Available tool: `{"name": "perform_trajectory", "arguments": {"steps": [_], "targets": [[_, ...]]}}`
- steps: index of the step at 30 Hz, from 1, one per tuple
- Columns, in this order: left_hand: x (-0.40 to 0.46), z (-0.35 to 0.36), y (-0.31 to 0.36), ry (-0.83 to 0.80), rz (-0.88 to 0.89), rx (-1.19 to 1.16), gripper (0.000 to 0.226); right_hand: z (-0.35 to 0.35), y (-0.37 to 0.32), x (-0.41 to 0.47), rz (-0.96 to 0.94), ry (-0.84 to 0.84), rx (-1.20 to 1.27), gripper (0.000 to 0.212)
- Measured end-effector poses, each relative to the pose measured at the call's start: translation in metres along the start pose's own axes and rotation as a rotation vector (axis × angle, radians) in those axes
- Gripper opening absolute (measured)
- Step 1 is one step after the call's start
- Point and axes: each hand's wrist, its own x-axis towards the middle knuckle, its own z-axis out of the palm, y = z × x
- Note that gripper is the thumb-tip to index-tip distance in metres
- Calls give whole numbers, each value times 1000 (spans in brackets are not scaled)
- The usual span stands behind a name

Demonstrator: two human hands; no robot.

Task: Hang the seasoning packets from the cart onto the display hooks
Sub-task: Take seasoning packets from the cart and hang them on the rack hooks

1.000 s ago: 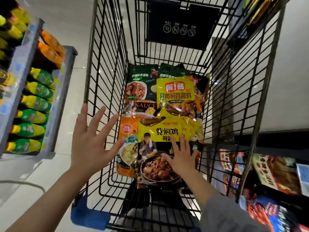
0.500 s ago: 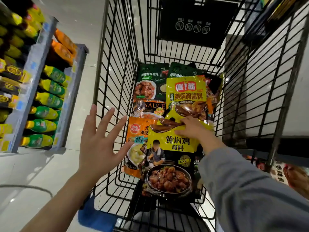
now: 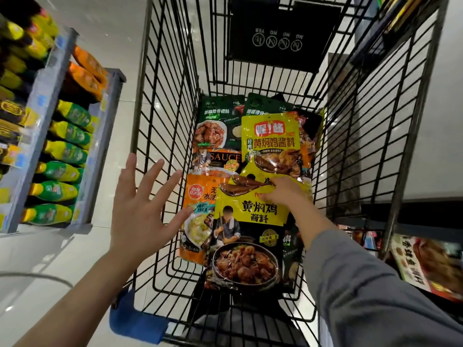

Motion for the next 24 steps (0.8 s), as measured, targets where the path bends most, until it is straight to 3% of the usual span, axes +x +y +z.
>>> {"name": "perform_trajectory", "arguments": {"steps": [6,11,16,24], "targets": [[-1,0,-1,-3,-16,-9,63,-9,-4,-4,86,-13,63,96],[-1,1,-1,22,-2,5,62,-27,-11,-24,60,-72,109,60],[-2,0,-1,5,-14,-19,62,-16,-24,-59,-82,126,194,11],[-2,-6,2,-18,23,7,60,-24,-65,-154,-292,121,356,11]]}}
